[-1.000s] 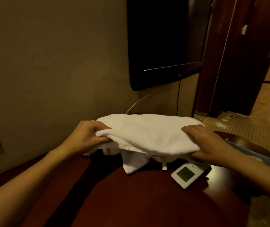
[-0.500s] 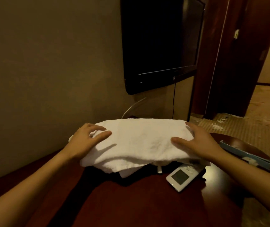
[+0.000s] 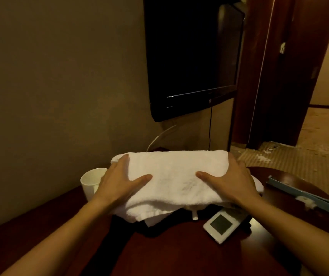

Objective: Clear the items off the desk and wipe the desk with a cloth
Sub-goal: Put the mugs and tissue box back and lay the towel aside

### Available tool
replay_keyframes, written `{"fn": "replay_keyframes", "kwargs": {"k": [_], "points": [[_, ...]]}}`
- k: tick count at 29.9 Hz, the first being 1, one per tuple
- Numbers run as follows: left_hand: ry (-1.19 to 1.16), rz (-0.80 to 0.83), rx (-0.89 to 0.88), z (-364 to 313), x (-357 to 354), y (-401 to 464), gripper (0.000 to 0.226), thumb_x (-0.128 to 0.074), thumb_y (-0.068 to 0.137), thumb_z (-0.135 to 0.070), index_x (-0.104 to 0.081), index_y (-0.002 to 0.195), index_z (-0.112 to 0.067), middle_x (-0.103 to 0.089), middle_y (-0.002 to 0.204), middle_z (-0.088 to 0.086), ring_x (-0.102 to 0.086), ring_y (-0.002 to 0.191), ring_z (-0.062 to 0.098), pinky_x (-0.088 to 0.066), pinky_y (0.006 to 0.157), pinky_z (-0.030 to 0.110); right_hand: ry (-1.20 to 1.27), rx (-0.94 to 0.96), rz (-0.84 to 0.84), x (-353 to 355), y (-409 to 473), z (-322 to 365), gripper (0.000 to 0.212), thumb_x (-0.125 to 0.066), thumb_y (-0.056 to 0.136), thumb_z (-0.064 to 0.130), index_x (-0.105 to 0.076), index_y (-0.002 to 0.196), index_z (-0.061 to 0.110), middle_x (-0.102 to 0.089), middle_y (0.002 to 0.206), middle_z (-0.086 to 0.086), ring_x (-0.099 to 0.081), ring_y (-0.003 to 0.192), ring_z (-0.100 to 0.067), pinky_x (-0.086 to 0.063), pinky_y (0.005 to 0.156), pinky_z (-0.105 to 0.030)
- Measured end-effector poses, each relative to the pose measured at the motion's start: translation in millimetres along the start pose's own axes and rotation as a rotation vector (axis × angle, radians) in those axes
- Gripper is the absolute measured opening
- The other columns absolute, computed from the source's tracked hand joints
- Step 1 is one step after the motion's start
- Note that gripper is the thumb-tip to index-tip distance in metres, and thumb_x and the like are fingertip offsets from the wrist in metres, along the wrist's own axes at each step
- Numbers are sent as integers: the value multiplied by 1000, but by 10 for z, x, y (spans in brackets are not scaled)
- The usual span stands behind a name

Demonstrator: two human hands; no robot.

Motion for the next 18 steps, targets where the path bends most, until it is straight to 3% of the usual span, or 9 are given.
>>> {"fn": "replay_keyframes", "kwargs": {"k": [5, 10, 15, 18], "points": [[43, 24, 29, 23, -42, 47, 100, -58, 66, -77, -26, 145, -24, -32, 151, 5, -40, 131, 27, -36, 105, 47, -78, 76, -93, 49, -26, 24, 119, -56, 54, 88, -18, 149, 28, -32, 147, -9, -33, 134, -32, -31, 109, -49], [69, -11, 51, 11, -71, 78, 100, -59, 63, -80, -28, 142, -27, -36, 148, 5, -41, 129, 29, -31, 105, 52, -40, 188, -70, 50, 20, 145, 113, -63, 54, 83, -24, 145, 29, -42, 135, -4, -48, 120, -26, -45, 92, -41], [-41, -18, -63, -66, -104, -6, 102, -64, 64, -75, -25, 144, -26, -29, 152, 0, -35, 134, 23, -36, 106, 53, -100, 175, -46, 27, 73, 86, 118, -47, 48, 95, -24, 145, 30, -42, 138, -4, -44, 124, -27, -43, 98, -46], [-65, -70, -92, -88, -84, -37, 103, -69, 63, -68, -25, 145, -23, -28, 152, 0, -36, 133, 20, -36, 106, 44, -103, 191, -61, 18, 47, 76, 117, -49, 50, 94, -23, 144, 30, -42, 139, -3, -43, 125, -27, -37, 103, -48]]}}
Point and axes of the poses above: each hand's wrist, its own y-axis towards the middle knuckle, its own x-axis out of the back of the hand, z = x × y, the point moved 5 cm from there along y, towards the middle knuckle
